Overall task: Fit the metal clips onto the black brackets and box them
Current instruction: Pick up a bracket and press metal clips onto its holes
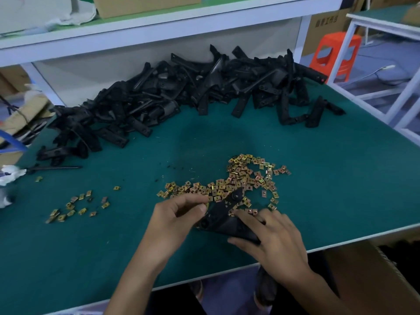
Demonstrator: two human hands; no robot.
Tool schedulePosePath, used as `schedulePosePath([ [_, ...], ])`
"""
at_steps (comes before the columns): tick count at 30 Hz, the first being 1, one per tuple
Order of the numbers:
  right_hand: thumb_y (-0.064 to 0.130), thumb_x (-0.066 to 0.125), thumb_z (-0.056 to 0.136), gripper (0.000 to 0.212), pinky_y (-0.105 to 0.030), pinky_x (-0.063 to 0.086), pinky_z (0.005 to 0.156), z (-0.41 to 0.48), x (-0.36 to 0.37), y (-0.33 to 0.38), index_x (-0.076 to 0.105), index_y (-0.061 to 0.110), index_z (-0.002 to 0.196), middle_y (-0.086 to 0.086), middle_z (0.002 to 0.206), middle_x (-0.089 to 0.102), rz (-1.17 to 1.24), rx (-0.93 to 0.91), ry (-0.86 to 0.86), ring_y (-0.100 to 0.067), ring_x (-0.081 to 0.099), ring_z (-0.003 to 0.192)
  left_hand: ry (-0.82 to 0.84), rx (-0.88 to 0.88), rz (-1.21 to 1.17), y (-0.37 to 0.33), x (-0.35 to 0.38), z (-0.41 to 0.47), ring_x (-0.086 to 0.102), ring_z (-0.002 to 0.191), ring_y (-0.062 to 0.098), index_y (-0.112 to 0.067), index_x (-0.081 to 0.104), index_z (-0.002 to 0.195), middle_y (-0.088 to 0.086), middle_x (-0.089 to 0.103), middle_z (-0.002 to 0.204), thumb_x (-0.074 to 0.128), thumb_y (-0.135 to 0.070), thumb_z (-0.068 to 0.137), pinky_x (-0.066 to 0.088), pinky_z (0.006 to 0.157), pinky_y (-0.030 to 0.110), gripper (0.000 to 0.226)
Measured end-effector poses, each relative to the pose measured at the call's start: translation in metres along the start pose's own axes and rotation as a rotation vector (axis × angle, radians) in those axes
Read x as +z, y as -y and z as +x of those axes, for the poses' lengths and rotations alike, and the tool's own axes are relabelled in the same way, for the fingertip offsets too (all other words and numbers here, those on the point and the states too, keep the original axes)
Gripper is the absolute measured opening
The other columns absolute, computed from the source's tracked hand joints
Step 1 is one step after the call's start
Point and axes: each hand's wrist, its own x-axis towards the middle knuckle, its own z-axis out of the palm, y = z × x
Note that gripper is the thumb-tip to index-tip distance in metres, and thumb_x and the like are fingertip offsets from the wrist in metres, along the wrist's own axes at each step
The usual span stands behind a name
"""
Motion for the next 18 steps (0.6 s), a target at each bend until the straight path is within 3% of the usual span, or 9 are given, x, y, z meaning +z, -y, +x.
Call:
schedulePosePath([
  [9, 0.071, 0.048, 0.089, 0.057, -0.031, 0.04, 0.063, -0.0015, 0.0045, -0.0018, 0.073, 0.03, 0.119, 0.005, 0.081, 0.053, -0.018, 0.002, 0.001, -0.019, 0.051, 0.07, -0.01, -0.061, -0.092, 0.0078, 0.004, -0.0031, 0.067, 0.084, 0.009, -0.03, 0.081, 0.095, 0.004, 0.078, 0.092, 0.072, -0.013, 0.09, 0.05, 0.081, 0.025, 0.02],
  [13, 0.072, 0.047, 0.09, 0.057, -0.029, 0.032, 0.066, -0.0027, 0.0057, -0.0031, 0.072, 0.031, 0.121, 0.006, 0.082, 0.053, -0.03, 0.003, 0.014, -0.018, 0.049, 0.072, -0.002, -0.049, -0.087, 0.0101, 0.0029, -0.0046, 0.067, 0.083, 0.006, -0.03, 0.081, 0.094, 0.0, 0.078, 0.09, 0.072, -0.012, 0.09, 0.051, 0.076, 0.019, 0.021],
  [18, 0.071, 0.049, 0.089, 0.057, -0.031, 0.039, 0.064, -0.0024, 0.0068, -0.0032, 0.073, 0.03, 0.12, 0.005, 0.081, 0.054, -0.027, -0.002, 0.007, -0.02, 0.051, 0.072, -0.023, -0.012, -0.02, 0.0093, 0.0018, -0.0062, 0.066, 0.077, 0.004, -0.034, 0.081, 0.092, -0.001, 0.077, 0.084, 0.073, -0.01, 0.09, 0.05, 0.069, 0.013, 0.025],
])
